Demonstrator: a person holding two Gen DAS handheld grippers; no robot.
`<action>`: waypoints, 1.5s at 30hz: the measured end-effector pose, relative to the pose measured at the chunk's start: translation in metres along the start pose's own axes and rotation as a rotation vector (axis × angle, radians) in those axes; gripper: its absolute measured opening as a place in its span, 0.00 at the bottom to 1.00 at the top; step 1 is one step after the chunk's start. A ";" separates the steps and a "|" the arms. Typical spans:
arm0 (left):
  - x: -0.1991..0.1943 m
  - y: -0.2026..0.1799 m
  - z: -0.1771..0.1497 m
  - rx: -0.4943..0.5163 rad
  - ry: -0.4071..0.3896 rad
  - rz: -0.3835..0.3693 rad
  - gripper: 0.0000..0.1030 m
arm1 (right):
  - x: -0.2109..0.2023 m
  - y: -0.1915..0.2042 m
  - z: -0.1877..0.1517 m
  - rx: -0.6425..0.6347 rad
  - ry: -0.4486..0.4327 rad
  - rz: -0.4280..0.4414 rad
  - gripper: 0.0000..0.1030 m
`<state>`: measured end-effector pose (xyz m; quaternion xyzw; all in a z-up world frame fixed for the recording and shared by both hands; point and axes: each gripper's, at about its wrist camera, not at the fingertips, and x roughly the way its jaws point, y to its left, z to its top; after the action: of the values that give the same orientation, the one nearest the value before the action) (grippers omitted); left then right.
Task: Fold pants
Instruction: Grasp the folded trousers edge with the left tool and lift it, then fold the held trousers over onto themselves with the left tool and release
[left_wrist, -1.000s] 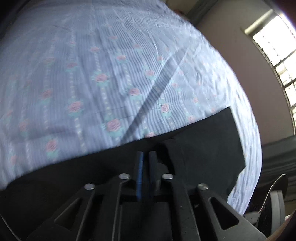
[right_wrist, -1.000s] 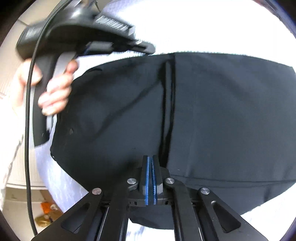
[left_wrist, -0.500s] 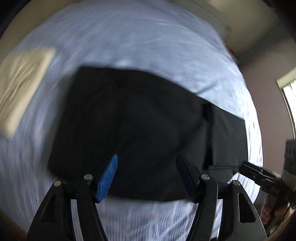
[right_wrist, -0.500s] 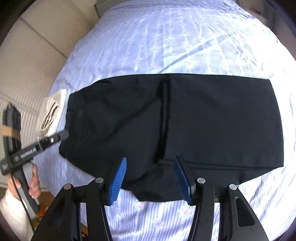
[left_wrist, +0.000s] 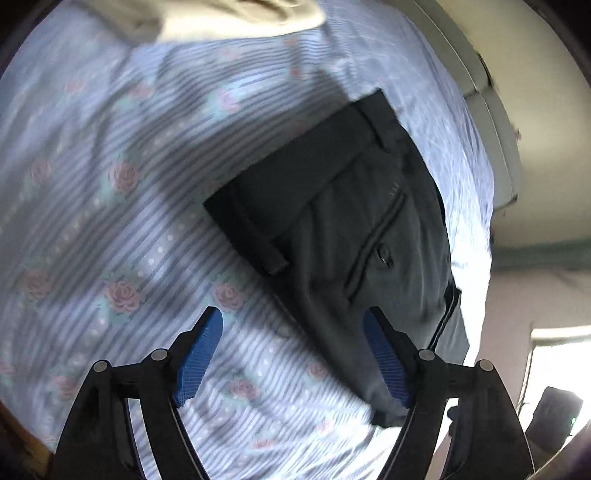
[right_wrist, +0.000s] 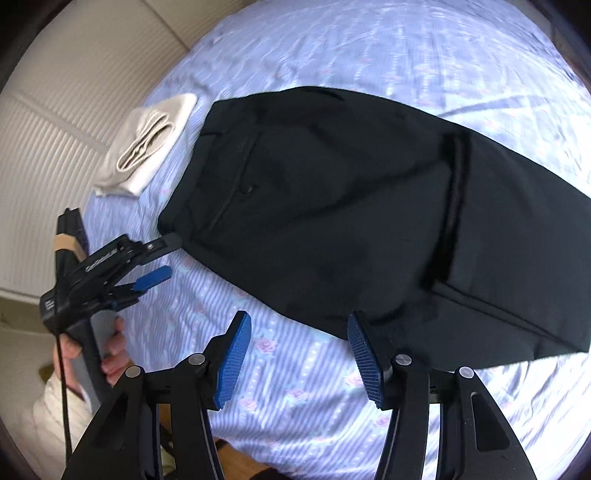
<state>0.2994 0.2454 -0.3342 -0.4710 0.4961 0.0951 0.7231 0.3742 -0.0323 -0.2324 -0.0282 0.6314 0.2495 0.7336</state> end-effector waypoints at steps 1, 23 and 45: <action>0.004 0.004 0.001 -0.023 -0.005 -0.009 0.76 | 0.002 0.002 0.004 -0.003 0.003 0.000 0.54; 0.042 -0.011 0.061 -0.079 -0.036 -0.081 0.62 | -0.014 -0.011 0.045 0.067 -0.071 -0.041 0.54; 0.072 -0.070 0.084 -0.016 -0.002 -0.095 0.23 | -0.021 -0.019 0.039 0.079 -0.085 -0.036 0.54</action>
<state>0.4301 0.2494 -0.3453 -0.4997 0.4718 0.0647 0.7235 0.4154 -0.0418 -0.2104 0.0002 0.6085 0.2123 0.7646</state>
